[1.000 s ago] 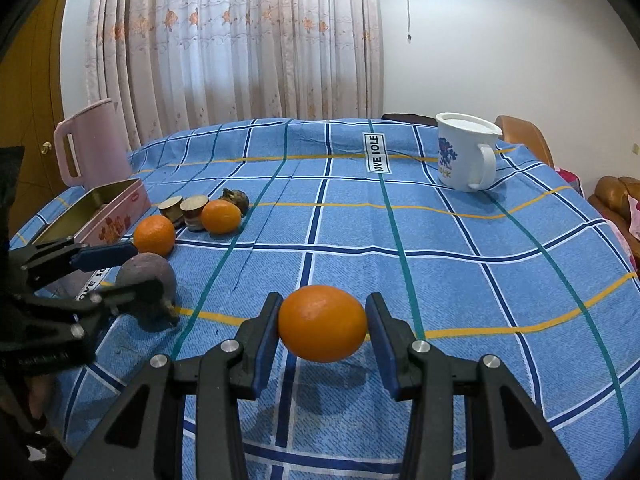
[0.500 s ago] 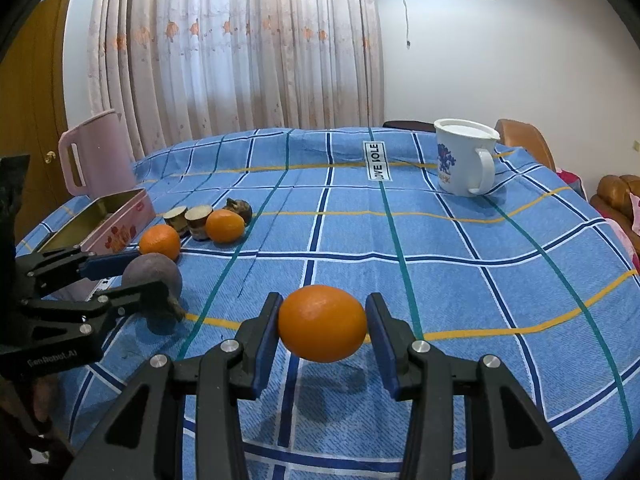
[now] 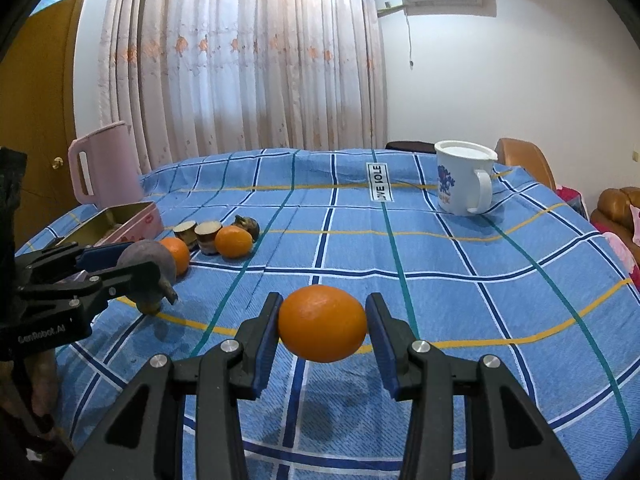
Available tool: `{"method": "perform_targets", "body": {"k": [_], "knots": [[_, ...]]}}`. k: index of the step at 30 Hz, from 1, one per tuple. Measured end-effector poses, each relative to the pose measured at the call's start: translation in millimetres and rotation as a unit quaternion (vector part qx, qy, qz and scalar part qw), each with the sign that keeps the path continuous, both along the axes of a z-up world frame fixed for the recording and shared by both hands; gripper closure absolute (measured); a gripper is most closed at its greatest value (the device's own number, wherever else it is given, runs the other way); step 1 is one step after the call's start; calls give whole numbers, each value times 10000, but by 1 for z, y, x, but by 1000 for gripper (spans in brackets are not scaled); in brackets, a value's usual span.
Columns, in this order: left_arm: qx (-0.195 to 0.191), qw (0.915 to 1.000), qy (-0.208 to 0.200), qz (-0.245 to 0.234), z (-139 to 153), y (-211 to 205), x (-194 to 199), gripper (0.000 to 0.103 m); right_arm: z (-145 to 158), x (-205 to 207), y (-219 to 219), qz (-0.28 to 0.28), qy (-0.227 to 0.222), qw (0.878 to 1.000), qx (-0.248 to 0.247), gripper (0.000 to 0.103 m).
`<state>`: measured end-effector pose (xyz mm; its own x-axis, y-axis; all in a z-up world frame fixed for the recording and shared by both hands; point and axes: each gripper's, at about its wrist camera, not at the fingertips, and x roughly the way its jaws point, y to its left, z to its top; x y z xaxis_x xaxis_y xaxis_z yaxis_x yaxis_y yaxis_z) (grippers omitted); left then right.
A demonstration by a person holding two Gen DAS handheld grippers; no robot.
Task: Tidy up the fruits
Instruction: 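Lift the orange with the right tool while the left tool carries the purple fruit toward the tin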
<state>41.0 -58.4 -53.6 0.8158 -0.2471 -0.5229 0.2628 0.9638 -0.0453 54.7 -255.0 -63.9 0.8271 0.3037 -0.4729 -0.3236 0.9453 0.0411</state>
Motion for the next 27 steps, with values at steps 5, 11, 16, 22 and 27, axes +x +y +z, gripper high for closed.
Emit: {"method": "perform_targets", "body": {"k": [5,11,16,22,27], "knots": [[-77,9999,-108,-22,2,2,-3,54,1,-3,0,1,-58,10000,6,59],[-156,9996,-239,-9,4,4,-8,54,3,-6,-1,34,-186,9998,32,59],[-181,9993,-323,74,7,7,-11,54,4,-4,2,71,-159,9998,-68,59],[-216,9990,-378,126,11,13,-12,54,4,1,3,138,-80,9998,-88,59],[-204,9988,-380,214,15,16,-13,54,6,2,8,153,-61,9998,-151,59]]}}
